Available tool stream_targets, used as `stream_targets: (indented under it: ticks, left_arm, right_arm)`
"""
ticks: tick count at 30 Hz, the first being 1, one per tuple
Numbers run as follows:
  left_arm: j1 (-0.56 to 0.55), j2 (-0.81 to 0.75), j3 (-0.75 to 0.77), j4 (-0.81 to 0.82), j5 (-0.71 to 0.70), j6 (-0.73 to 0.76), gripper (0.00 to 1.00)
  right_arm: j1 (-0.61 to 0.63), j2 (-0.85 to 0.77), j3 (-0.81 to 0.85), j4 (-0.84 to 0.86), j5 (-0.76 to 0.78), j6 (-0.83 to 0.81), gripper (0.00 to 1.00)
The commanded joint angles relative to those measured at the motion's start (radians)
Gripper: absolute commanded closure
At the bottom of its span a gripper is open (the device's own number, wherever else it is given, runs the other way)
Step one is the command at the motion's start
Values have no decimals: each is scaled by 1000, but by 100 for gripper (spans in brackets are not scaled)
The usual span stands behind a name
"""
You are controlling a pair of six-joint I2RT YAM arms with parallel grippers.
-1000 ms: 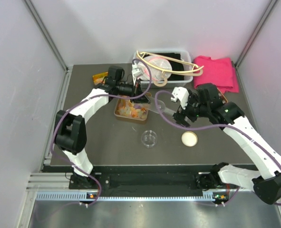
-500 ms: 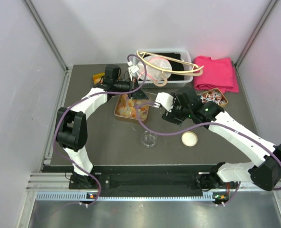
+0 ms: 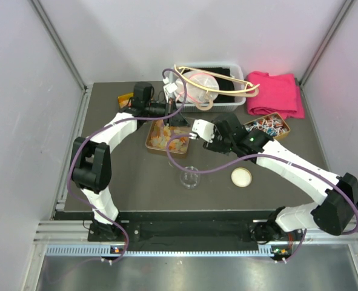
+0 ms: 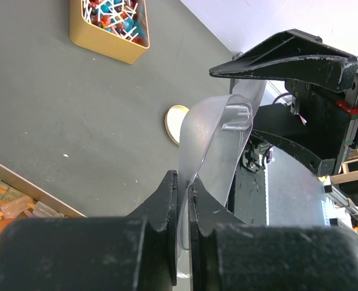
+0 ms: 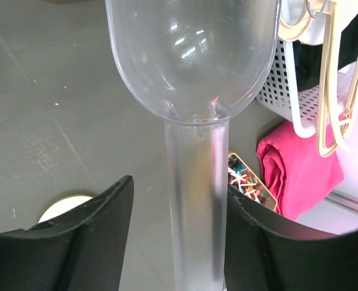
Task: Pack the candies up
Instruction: Pick up the spatula from the center of the board.
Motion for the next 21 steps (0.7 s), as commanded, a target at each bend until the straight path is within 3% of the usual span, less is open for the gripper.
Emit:
stream_targets:
  ticks: [1,14,21]
  left_arm:
    - [1,-7,-4,49,29,10,100]
    - [1,-17,-11,47,37,15,100]
    - [1,-19,-20,51,47,0,100]
  right_arm:
    - [17,7,77,9,-15,5,48]
    - [15,46,131,17,-123,10,50]
    - [15,61,131,49,-131,11,57]
